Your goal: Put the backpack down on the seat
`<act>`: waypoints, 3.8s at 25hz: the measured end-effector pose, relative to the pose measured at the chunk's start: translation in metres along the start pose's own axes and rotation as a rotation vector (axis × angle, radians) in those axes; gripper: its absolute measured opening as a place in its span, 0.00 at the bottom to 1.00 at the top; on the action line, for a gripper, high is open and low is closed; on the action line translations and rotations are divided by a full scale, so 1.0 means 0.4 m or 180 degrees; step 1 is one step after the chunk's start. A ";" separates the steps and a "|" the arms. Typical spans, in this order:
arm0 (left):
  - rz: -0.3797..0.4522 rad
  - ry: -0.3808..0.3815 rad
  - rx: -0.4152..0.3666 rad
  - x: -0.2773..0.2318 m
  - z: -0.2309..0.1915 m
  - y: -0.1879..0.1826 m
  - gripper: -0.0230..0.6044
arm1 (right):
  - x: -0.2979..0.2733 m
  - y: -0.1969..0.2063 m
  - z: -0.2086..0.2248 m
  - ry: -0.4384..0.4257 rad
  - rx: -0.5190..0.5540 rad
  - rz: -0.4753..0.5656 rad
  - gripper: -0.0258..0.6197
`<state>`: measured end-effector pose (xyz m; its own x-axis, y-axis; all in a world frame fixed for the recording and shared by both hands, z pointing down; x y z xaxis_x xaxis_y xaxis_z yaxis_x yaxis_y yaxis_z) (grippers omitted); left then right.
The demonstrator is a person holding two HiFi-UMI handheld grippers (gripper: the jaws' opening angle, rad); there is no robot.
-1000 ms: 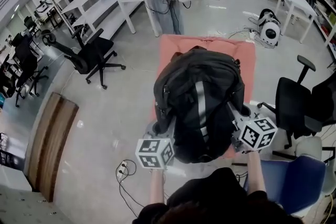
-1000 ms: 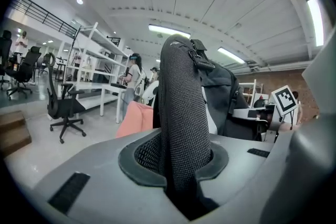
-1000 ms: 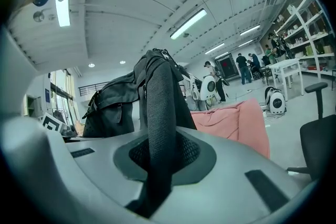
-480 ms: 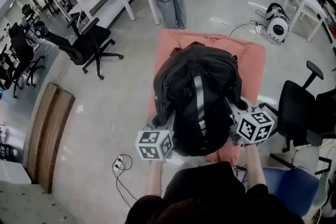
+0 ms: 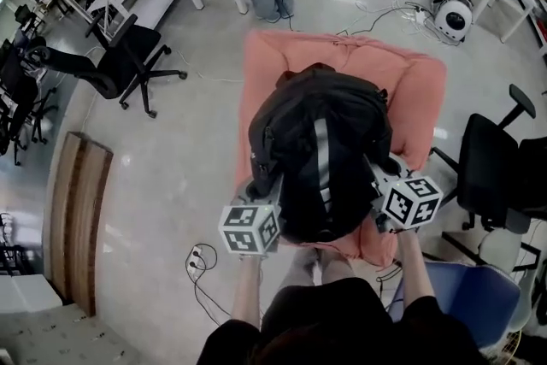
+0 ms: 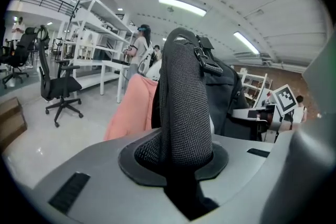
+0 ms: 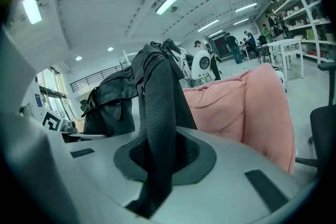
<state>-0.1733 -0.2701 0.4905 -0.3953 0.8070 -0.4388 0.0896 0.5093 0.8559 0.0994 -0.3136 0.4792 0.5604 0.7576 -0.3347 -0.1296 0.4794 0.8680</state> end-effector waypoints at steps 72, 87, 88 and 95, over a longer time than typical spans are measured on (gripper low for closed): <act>-0.0183 -0.0522 0.0131 -0.210 -0.197 0.045 0.38 | -0.298 0.011 0.190 0.0313 0.0008 -0.0348 0.30; 0.0255 -0.0406 -0.0235 0.018 -0.035 -0.047 0.06 | -0.081 -0.064 -0.006 -0.0019 0.0312 0.0109 0.07; 0.0285 -0.0363 -0.0260 0.033 -0.020 -0.054 0.06 | -0.062 -0.072 -0.019 -0.0057 0.0323 0.0155 0.07; 0.0522 -0.0149 -0.0418 0.132 0.063 -0.093 0.06 | 0.068 -0.117 -0.108 -0.0260 0.0398 0.0482 0.06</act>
<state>-0.1743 -0.2389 0.4286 -0.3420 0.8904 -0.3002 0.0281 0.3290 0.9439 0.0854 -0.2964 0.4138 0.6074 0.7759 -0.1706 -0.1178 0.3003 0.9465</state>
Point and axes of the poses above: the fingertips, and each gripper's own axes: x backward along the fingers, z to its right, y out of its underside, the point moved 7 cm from there along x, backward along the fingers, and after that the axes turned 2 degrees about z, right-handed, at the moved point
